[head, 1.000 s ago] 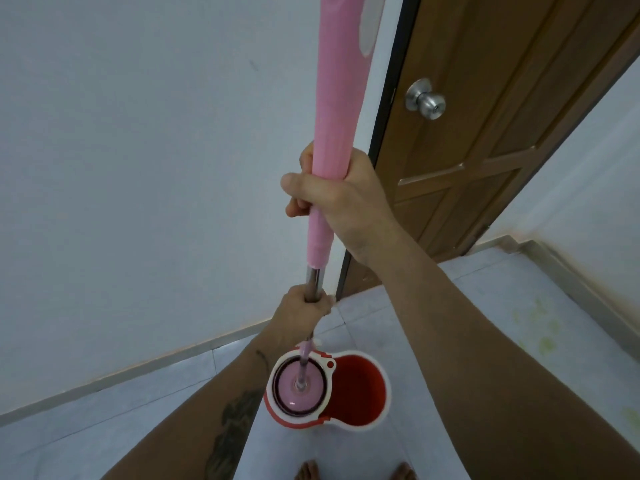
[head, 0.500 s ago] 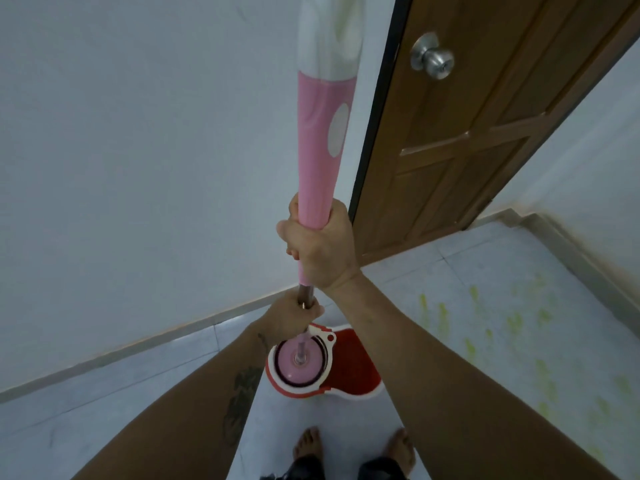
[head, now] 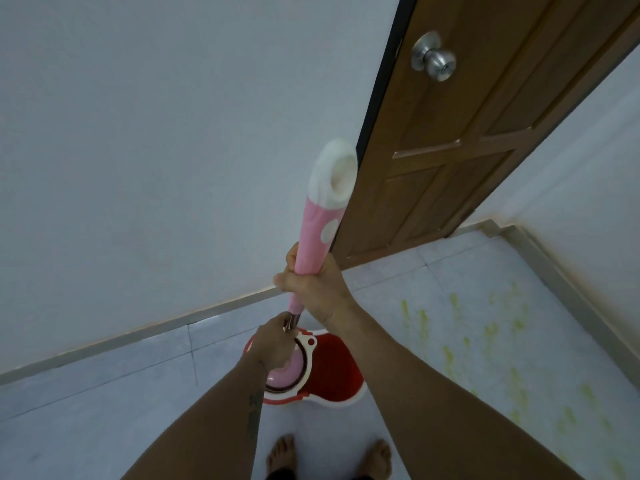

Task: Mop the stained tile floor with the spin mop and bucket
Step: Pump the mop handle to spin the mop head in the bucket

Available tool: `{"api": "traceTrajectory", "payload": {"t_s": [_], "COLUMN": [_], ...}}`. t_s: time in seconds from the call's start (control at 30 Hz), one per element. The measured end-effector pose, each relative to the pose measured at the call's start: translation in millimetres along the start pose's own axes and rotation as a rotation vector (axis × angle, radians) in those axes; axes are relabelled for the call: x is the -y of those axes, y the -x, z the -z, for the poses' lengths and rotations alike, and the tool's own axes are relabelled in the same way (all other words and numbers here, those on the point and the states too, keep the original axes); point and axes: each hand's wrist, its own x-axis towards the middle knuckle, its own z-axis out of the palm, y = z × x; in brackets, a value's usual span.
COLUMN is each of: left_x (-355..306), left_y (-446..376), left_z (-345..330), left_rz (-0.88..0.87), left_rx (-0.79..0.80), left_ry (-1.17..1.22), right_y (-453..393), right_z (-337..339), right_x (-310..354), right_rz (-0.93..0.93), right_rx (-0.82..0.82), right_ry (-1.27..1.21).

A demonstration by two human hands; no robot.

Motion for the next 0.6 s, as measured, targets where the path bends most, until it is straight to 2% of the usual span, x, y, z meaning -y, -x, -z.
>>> {"api": "traceTrajectory", "payload": {"t_s": [0.17,0.33,0.6], "left_x": [-18.4,-55.2,-101.7], "left_y": [19.5,46.8,77.9], "left_z": [24.4,54.9,73.5], "left_rz": [-0.113,-0.315,-0.429], "left_rx": [-0.039,-0.18,-0.209], "left_ry": [0.109,0.186,0.25], "right_y": [7.4,24.6,38.3], "right_z": [17.3,35.2,53.8], "right_x": [55.4,129.2,187.8], "right_rz": [0.155,0.338,0.547], "right_rx": [0.044,-0.003,-0.09], "right_ry": [-0.062,-0.11,-0.229]}}
